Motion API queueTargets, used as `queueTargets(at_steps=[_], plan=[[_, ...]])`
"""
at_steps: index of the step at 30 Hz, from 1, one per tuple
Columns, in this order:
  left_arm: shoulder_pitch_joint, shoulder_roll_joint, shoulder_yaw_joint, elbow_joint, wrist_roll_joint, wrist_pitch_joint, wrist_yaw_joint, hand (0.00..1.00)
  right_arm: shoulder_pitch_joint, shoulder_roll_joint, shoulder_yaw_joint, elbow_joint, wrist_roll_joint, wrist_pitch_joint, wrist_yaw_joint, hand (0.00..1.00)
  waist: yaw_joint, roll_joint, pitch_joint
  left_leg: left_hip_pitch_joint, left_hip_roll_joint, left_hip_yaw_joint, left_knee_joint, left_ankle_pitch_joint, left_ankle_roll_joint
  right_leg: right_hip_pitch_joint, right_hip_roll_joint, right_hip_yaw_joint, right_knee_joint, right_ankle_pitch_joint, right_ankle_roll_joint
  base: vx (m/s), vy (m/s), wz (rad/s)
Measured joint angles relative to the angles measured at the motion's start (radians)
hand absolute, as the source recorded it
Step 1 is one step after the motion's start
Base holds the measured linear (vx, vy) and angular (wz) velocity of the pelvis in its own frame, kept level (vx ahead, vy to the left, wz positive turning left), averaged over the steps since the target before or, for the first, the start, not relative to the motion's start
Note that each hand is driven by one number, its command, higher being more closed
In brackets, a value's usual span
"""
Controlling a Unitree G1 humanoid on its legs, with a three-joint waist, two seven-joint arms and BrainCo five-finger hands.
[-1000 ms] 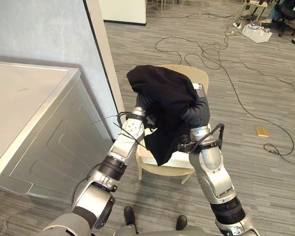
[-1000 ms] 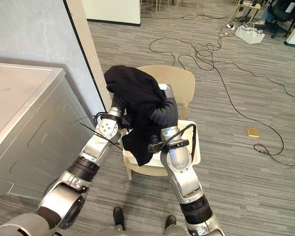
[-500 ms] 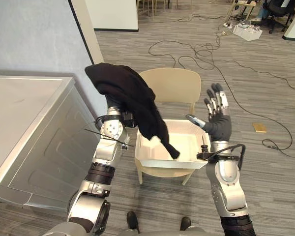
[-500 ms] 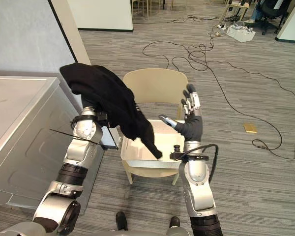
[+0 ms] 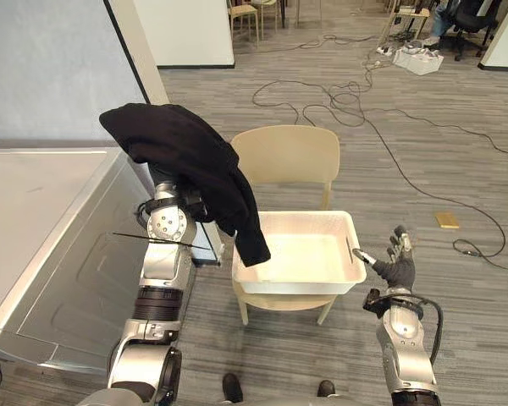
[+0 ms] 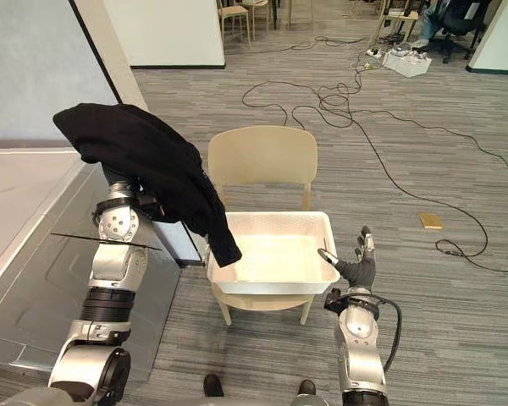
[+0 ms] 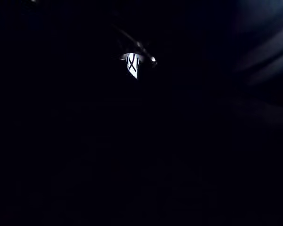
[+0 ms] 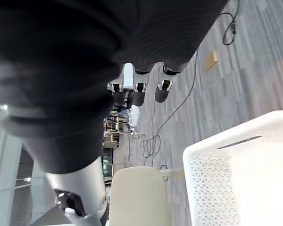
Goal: Pick up the laundry basket with both hands and put the clothes into the washing machine.
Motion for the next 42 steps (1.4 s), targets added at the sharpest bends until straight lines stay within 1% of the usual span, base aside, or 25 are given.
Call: queueTargets(at_steps=[4,7,9,12,14,15,16,17,18,20,22,23,25,27,29,31,33,34,35,36,37,38,39,41,42], plan=[[0.005,0.0,0.061,-0.06,-0.004,-0.002,0.004,1.0,0.007,0.004,0.003,0.077,0.014,0.007,0.021,0.0,0.004,0.014,-0.009,0.001,0.0,-0.014,0.0,0.003,0.004,0.008,0.001,-0.01,0.0,-0.001,-0.001,0.02,-0.008,0.08],[0.099,0.0,0.143,-0.232,-0.014,-0.043,0.006,1.0,0.013,0.023,0.018,0.127,0.074,0.007,0.035,0.0,0.011,0.016,-0.011,0.011,0.002,-0.02,0.0,0.003,0.004,0.021,0.004,-0.013,0.001,-0.009,-0.006,0.03,-0.018,0.04],[0.187,-0.008,0.194,-0.33,-0.031,-0.068,0.006,1.0,0.012,0.025,0.046,0.153,0.129,0.006,0.042,0.0,0.04,0.018,-0.011,0.013,0.009,-0.022,0.001,0.003,0.004,0.023,0.01,-0.013,0.004,-0.011,-0.009,0.02,-0.017,0.0],[0.383,-0.098,0.287,-0.455,-0.046,-0.1,0.033,1.0,-0.035,0.034,0.133,0.218,0.168,0.006,0.041,0.0,0.12,0.018,-0.01,0.002,0.025,-0.08,0.008,0.022,-0.003,0.022,0.018,-0.068,0.067,-0.049,-0.019,0.01,-0.047,0.43],[0.445,-0.129,0.294,-0.488,-0.045,-0.103,0.057,1.0,-0.067,0.038,0.165,0.214,0.168,0.006,0.04,0.0,0.132,0.016,-0.009,-0.017,0.022,-0.145,0.008,0.038,-0.007,0.015,0.007,-0.134,0.139,-0.103,-0.025,-0.02,-0.07,1.1],[0.473,-0.145,0.287,-0.512,-0.045,-0.103,0.068,1.0,-0.085,0.033,0.171,0.202,0.167,0.006,0.04,0.0,0.142,0.021,-0.005,-0.03,0.022,-0.165,0.009,0.011,0.005,0.01,0.003,-0.18,0.193,-0.139,-0.031,-0.06,-0.087,1.59],[0.514,-0.159,0.284,-0.543,-0.043,-0.109,0.071,1.0,-0.105,0.028,0.17,0.189,0.165,0.006,0.041,0.0,0.144,0.013,-0.009,-0.075,0.024,-0.133,0.009,-0.058,0.057,0.003,-0.007,-0.224,0.217,-0.158,-0.031,-0.08,-0.103,1.94],[0.515,-0.157,0.278,-0.545,-0.041,-0.111,0.07,1.0,-0.114,0.03,0.154,0.174,0.165,0.003,0.041,0.0,0.139,-0.037,-0.012,-0.108,0.018,-0.06,0.059,-0.146,0.135,0.007,-0.028,-0.262,0.181,-0.162,-0.041,-0.14,-0.09,2.27],[0.513,-0.157,0.272,-0.547,-0.04,-0.121,0.068,1.0,-0.147,0.031,0.115,0.174,0.159,-0.003,0.041,0.0,0.148,-0.064,0.013,-0.164,0.044,0.065,0.22,-0.182,0.191,0.021,-0.064,-0.341,0.182,-0.166,-0.059,-0.12,-0.062,1.96],[0.532,-0.158,0.269,-0.546,-0.04,-0.123,0.066,1.0,-0.172,0.026,0.072,0.16,0.169,-0.003,0.036,0.0,0.146,-0.06,0.032,-0.175,0.111,0.211,0.466,-0.219,0.232,0.047,-0.089,-0.416,0.202,-0.168,-0.063,-0.05,-0.013,1.36],[0.557,-0.171,0.235,-0.545,-0.035,-0.123,0.056,1.0,-0.158,0.014,0.014,0.086,0.21,-0.011,0.007,0.0,0.137,-0.03,0.037,-0.11,0.165,0.331,0.575,-0.305,0.198,0.081,-0.098,-0.496,0.222,-0.164,-0.052,0.02,0.061,1.24],[0.558,-0.179,0.205,-0.545,-0.029,-0.121,0.04,1.0,-0.16,0.01,-0.014,0.018,0.225,-0.017,-0.011,0.0,0.131,-0.001,0.044,-0.109,0.152,0.363,0.548,-0.31,0.171,0.088,-0.108,-0.539,0.251,-0.173,-0.037,-0.01,0.114,0.98],[0.592,-0.191,0.181,-0.545,-0.022,-0.116,0.027,1.0,-0.166,0.035,-0.019,-0.113,0.247,-0.032,-0.035,0.0,0.109,-0.006,0.05,-0.102,0.082,0.339,0.433,-0.294,0.146,0.092,-0.134,-0.595,0.247,-0.172,-0.025,-0.06,0.207,1.16],[0.628,-0.216,0.178,-0.541,-0.022,-0.096,0.022,1.0,-0.179,0.073,-0.009,-0.262,0.246,-0.055,-0.036,0.0,0.109,-0.023,0.061,-0.089,0.025,0.321,0.343,-0.265,0.148,0.106,-0.15,-0.641,0.228,-0.138,-0.016,-0.08,0.178,0.88],[0.684,-0.231,0.171,-0.526,-0.024,-0.068,0.019,1.0,-0.226,0.079,0.045,-0.403,0.24,-0.108,-0.015,0.0,0.108,-0.033,0.068,-0.068,-0.041,0.274,0.278,-0.232,0.174,0.139,-0.171,-0.645,0.212,-0.117,-0.008,-0.06,0.124,0.78],[0.703,-0.23,0.17,-0.501,-0.024,-0.061,0.001,1.0,-0.271,0.076,0.085,-0.426,0.236,-0.15,0.016,0.0,0.112,-0.039,0.069,-0.057,-0.085,0.238,0.247,-0.233,0.172,0.145,-0.211,-0.644,0.249,-0.119,-0.009,-0.04,0.132,0.68],[0.706,-0.229,0.159,-0.47,-0.025,-0.057,-0.023,1.0,-0.282,0.076,0.133,-0.423,0.237,-0.161,0.046,0.0,0.106,-0.039,0.074,-0.046,-0.144,0.178,0.209,-0.233,0.174,0.129,-0.286,-0.627,0.377,-0.147,-0.054,-0.02,0.174,0.83],[0.706,-0.228,0.14,-0.461,-0.025,-0.054,-0.032,1.0,-0.275,0.075,0.158,-0.41,0.237,-0.162,0.059,0.0,0.095,-0.045,0.082,-0.037,-0.177,0.145,0.197,-0.234,0.175,0.111,-0.337,-0.574,0.472,-0.156,-0.104,0.03,0.206,1.27],[0.702,-0.227,0.108,-0.45,-0.025,-0.052,-0.046,1.0,-0.253,0.068,0.18,-0.38,0.237,-0.158,0.08,0.0,0.08,-0.046,0.086,-0.029,-0.213,0.068,0.184,-0.219,0.206,0.056,-0.369,-0.44,0.605,-0.142,-0.193,0.04,0.237,2.02],[0.675,-0.216,0.046,-0.42,-0.025,-0.055,-0.054,1.0,-0.195,0.058,0.192,-0.352,0.236,-0.151,0.096,0.0,0.065,-0.048,0.094,-0.026,-0.235,-0.036,0.167,-0.205,0.223,-0.008,-0.284,-0.188,0.671,-0.223,-0.153,0.04,0.176,1.87],[0.669,-0.214,0.039,-0.413,-0.026,-0.055,-0.056,1.0,-0.181,0.057,0.195,-0.347,0.236,-0.149,0.101,0.0,0.062,-0.048,0.097,-0.025,-0.24,-0.057,0.162,-0.203,0.22,-0.017,-0.26,-0.143,0.676,-0.235,-0.143,0.07,0.102,2.17],[0.654,-0.206,-0.001,-0.379,-0.035,-0.055,-0.066,1.0,-0.124,0.054,0.206,-0.33,0.238,-0.142,0.116,0.0,0.048,-0.051,0.101,-0.016,-0.264,-0.147,0.133,-0.2,0.215,-0.051,-0.165,0.0,0.686,-0.282,-0.097,0.13,0.023,2.06],[0.647,-0.201,-0.042,-0.35,-0.05,-0.055,-0.069,1.0,-0.068,0.055,0.224,-0.321,0.249,-0.131,0.129,0.0,0.03,-0.054,0.11,0.006,-0.283,-0.207,0.106,-0.2,0.216,-0.08,-0.09,0.081,0.687,-0.323,-0.073,0.15,-0.002,2.18],[0.651,-0.193,-0.079,-0.336,-0.061,-0.053,-0.075,1.0,0.012,0.056,0.236,-0.313,0.258,-0.128,0.142,0.0,0.027,-0.057,0.127,0.042,-0.294,-0.234,0.078,-0.201,0.214,-0.137,-0.019,0.133,0.676,-0.349,-0.041,0.2,0.003,1.74],[0.655,-0.194,-0.094,-0.334,-0.067,-0.054,-0.082,1.0,0.053,0.056,0.237,-0.311,0.278,-0.121,0.15,0.0,0.028,-0.067,0.131,0.054,-0.296,-0.21,0.089,-0.238,0.189,-0.184,0.001,0.132,0.651,-0.353,-0.035,0.21,0.025,1.4]])
